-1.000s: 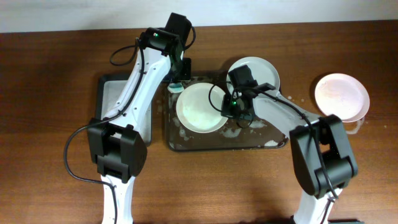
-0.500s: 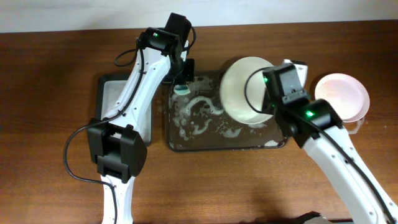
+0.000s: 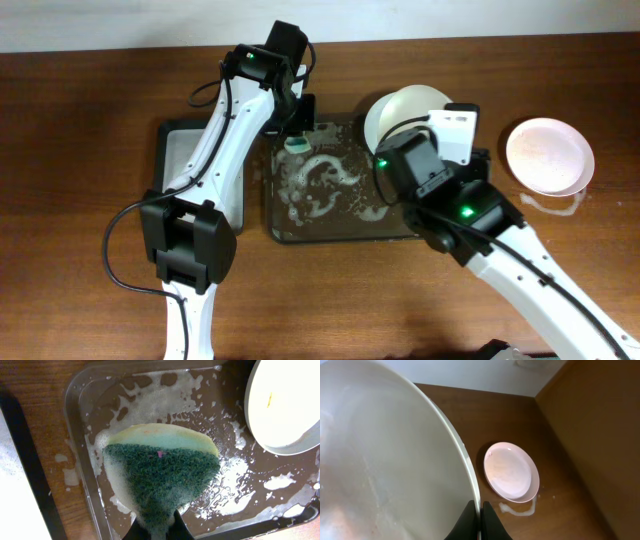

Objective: Clean dirty plates on tray and stack at the side

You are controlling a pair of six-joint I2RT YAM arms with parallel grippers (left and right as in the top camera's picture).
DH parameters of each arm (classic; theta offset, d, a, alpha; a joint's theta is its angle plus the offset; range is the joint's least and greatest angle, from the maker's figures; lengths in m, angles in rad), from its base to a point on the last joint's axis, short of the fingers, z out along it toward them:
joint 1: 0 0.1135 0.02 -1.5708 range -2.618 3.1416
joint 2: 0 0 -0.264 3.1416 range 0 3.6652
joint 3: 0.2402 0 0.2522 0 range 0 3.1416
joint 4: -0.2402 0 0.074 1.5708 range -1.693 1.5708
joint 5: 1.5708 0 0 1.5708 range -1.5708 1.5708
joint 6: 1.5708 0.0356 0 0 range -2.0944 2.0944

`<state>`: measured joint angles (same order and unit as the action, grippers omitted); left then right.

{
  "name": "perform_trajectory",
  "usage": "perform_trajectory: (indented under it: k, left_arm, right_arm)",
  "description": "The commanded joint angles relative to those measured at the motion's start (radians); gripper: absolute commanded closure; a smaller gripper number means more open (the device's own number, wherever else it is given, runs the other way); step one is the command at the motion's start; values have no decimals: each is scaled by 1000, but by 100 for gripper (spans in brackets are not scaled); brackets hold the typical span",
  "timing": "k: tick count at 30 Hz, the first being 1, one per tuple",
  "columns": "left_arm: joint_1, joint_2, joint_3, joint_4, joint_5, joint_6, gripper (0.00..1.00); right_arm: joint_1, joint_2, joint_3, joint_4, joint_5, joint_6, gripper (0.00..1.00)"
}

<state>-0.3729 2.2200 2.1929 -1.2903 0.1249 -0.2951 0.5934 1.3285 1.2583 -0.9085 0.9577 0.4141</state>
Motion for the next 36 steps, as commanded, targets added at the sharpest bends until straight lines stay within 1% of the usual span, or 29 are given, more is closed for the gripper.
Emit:
perform_trajectory:
  k: [1, 3, 6, 9, 12, 18, 24, 28, 32, 36]
  left_arm:
    - [3, 7, 18, 20, 31, -9, 99]
    - [3, 7, 17, 29, 48, -12, 99]
    - [3, 7, 18, 40, 49, -26, 99]
    - [3, 7, 18, 47, 52, -26, 100]
    - [3, 7, 18, 49, 52, -26, 99]
    - [3, 7, 17, 48, 51, -26, 99]
    - [3, 7, 18, 53, 51, -26, 99]
    - [3, 7, 17, 55, 51, -26, 100]
    - [3, 7, 17, 56, 51, -26, 99]
    - [3, 7, 18, 54, 51, -26, 100]
  right_arm:
    - [54, 60, 3, -1, 80, -7, 96]
    - [69, 98, 3, -2, 118, -7, 96]
    - [83, 148, 3, -4, 232, -7, 96]
    - [103, 166, 3, -4, 326, -6, 96]
    - [122, 166, 3, 1, 365, -6, 96]
    - [159, 166, 3, -1, 362, -6, 96]
    - [161, 166, 3, -1, 367, -18, 96]
    - [161, 166, 3, -9, 416, -18, 96]
    - [155, 166, 3, -9, 291, -14, 96]
    - [153, 143, 3, -17, 334, -6, 96]
